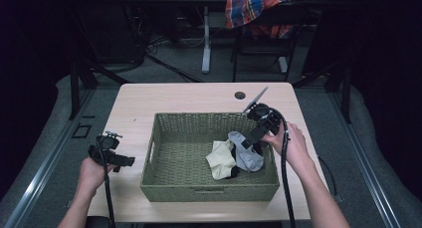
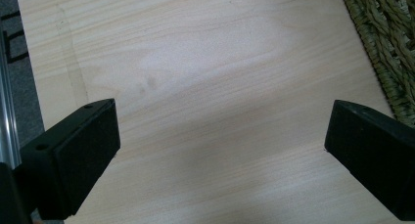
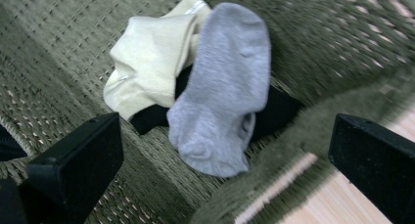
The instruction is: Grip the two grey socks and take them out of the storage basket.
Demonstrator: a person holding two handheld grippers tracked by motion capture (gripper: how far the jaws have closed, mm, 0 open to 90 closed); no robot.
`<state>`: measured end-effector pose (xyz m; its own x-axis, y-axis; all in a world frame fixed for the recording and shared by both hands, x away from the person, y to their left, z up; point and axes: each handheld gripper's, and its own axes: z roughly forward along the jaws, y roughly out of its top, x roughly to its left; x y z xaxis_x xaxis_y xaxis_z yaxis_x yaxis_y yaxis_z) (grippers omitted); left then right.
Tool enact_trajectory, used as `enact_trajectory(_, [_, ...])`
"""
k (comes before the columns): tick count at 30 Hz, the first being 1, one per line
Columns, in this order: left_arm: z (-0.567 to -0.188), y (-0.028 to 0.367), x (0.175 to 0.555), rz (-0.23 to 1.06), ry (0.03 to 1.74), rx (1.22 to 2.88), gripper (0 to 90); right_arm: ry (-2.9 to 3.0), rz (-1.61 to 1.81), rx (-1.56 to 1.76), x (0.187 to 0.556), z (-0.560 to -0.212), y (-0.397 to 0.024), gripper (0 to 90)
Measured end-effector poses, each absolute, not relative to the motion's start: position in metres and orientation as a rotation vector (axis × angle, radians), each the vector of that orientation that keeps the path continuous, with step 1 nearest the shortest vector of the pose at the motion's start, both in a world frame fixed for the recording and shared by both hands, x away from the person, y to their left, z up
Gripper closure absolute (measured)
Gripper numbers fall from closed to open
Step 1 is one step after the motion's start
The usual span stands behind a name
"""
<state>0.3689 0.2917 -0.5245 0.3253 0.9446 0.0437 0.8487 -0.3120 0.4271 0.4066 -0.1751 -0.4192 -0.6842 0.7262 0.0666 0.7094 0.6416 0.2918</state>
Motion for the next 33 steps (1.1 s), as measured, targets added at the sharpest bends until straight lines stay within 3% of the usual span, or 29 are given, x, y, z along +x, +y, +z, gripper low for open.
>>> enact_trajectory(4, [-0.525,0.292,0.369,0.412,1.602,2.269,0.2,2.805,0.439,1.197,0.409,-0.428,-0.166,0.0])
enact_trajectory(18, [-0.525,0.293,0.369,0.413,1.606,2.262,0.2,2.826,0.251,1.222,0.424,-0.463,-0.141,24.3])
enact_trajectory(31, [-0.526,0.294,0.369,0.408,1.61,2.266,0.2,2.826,0.131,1.239,0.432,-0.485,-0.129,35.3])
enact_trajectory(33, [-0.525,0.294,0.369,0.41,1.611,2.265,0.2,2.816,0.102,1.249,0.433,-0.488,-0.129,43.2])
